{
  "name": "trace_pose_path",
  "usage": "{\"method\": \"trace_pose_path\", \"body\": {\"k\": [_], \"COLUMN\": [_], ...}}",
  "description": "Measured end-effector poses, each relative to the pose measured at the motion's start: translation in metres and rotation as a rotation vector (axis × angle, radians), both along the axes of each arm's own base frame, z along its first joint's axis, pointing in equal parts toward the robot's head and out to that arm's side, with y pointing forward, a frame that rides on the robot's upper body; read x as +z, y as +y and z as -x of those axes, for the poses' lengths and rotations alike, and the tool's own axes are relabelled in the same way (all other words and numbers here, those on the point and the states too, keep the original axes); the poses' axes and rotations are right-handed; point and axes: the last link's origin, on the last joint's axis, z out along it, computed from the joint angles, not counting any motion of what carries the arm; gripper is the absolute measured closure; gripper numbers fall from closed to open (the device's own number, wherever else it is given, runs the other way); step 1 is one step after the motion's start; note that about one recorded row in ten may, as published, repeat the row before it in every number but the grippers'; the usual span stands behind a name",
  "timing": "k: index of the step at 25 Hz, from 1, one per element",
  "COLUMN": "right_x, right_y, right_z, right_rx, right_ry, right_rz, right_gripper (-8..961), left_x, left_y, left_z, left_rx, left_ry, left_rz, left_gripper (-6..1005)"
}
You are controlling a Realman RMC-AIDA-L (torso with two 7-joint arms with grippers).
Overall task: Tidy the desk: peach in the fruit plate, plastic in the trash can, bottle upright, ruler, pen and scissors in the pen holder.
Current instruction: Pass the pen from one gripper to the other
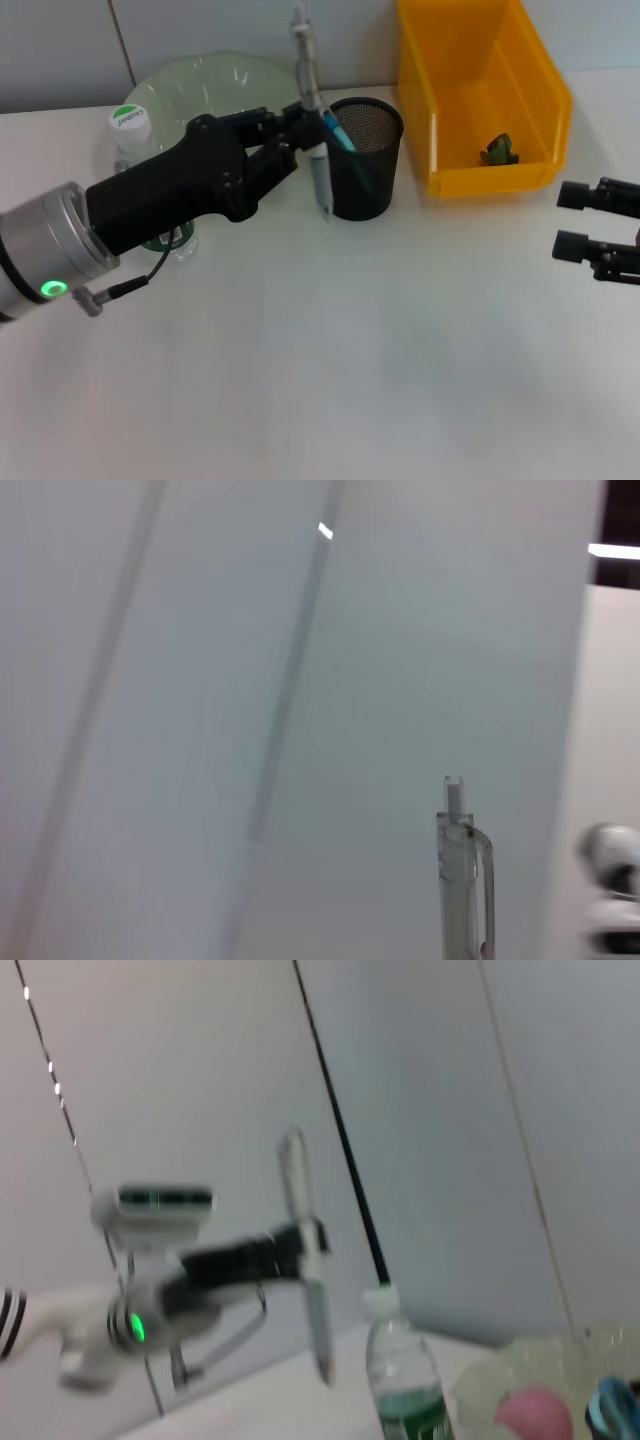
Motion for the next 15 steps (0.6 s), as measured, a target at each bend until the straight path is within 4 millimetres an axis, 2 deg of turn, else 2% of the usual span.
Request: {"method": "trace_pose_path", "body": {"k": [2,6,11,15], "right_x": [-0.002,-0.013,-0.027,-0.044], "right_y": [-0.001,-0.001,0.002,0.005], "right_z": [0.001,0.009,0.015,0.020], "right_rx": [0.005,0.035,0.049,0.068], "right_ry": [0.027,0.091,0.149,0.214], "right_rz": [-0.031,-0.141,-0.216,-0.268], "right_gripper": [317,319,321,323], "left_x": [-0.011,-0.025,-0.043,-0.059], "left_y": [0.002,0.005,0.005,-0.004], "left_z": [0.010,0.015,0.007,-0.001], "left_rx": [0.043,0.073,0.096,0.117], "left_ry": [-0.005,0.038,0.078,0.110], "left_rz": [-0.104,-0.210,-0.296,-0.366], "left_gripper": [867,867,867,867]}}
